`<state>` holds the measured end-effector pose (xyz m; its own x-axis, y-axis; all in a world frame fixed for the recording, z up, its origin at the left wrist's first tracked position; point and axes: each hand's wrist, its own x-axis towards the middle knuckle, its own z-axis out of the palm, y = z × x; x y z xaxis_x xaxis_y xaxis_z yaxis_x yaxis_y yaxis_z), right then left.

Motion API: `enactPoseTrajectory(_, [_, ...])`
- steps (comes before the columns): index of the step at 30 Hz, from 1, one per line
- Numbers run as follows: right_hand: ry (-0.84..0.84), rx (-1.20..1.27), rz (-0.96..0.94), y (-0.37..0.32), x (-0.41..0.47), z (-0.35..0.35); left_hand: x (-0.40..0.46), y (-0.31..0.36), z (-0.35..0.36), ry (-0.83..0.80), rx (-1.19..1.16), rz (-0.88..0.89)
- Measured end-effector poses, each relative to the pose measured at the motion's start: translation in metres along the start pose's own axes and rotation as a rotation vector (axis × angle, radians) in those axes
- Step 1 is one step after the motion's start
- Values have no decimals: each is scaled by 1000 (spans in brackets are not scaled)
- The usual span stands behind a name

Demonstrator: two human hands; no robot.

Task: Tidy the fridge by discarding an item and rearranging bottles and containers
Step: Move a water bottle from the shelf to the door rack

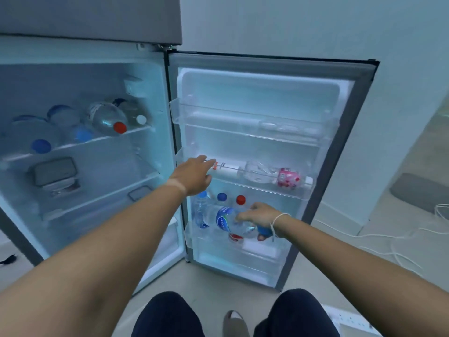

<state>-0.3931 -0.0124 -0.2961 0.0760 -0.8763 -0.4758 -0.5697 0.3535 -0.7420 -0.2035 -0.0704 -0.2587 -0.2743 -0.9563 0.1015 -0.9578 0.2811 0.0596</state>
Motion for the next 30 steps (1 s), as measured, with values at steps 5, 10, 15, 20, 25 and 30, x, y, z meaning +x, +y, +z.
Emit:
enactPoseTrajectory(5, [26, -135, 148, 22, 8, -31, 18, 21, 7, -12, 114, 85])
enactPoseTrajectory(10, [61, -164, 245, 41, 25, -46, 36, 20, 14, -5, 198, 131])
enactPoseTrajectory(15, [92, -215, 270, 55, 47, -45, 56, 11, 16, -45, 172, 150])
enactPoseTrajectory(20, [139, -319, 214, 61, 78, -39, 58, 6, 25, 25, 55, 174])
enactPoseTrajectory(25, [218, -492, 139, 57, 109, -32, 61, 9, 32, 54, 12, 140])
enactPoseTrajectory(30, [266, -492, 138, 67, 136, -14, 63, 8, 33, 47, 3, 126])
